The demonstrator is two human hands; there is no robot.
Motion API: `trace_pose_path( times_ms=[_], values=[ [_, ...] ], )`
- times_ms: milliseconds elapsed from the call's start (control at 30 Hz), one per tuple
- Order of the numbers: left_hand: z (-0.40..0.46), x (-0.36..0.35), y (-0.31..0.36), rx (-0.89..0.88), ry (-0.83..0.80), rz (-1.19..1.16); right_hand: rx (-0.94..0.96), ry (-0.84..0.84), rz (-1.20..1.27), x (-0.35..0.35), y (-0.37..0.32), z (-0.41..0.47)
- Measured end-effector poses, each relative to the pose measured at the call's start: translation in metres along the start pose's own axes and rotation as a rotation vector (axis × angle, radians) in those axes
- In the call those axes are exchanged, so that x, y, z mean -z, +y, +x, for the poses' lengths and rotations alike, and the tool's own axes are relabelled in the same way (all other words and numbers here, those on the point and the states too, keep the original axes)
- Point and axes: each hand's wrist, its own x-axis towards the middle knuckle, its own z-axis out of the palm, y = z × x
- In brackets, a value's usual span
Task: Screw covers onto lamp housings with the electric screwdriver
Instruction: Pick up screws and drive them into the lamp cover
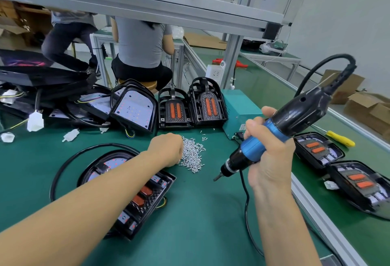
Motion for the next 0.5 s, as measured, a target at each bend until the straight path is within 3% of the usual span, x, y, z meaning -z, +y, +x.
trace_pose_path(
  times_ms=[233, 333, 500],
  values=[
    [-0.002, 0.000, 0.001, -0.058, 0.059, -0.015, -0.006, 0.008, 0.022, 0.000, -0.001, -0.005],
    [-0.009, 0.013, -0.003, -0.095, 0.132, -0.288, 0.032, 0.016, 0.047, 0.000, -0.006, -0.007],
    [-0.045, 0.028, -0.013, -0.056, 0.115, -1.007, 0.060, -0.014, 0.188, -0.006, -0.016, -0.010]
  ],
)
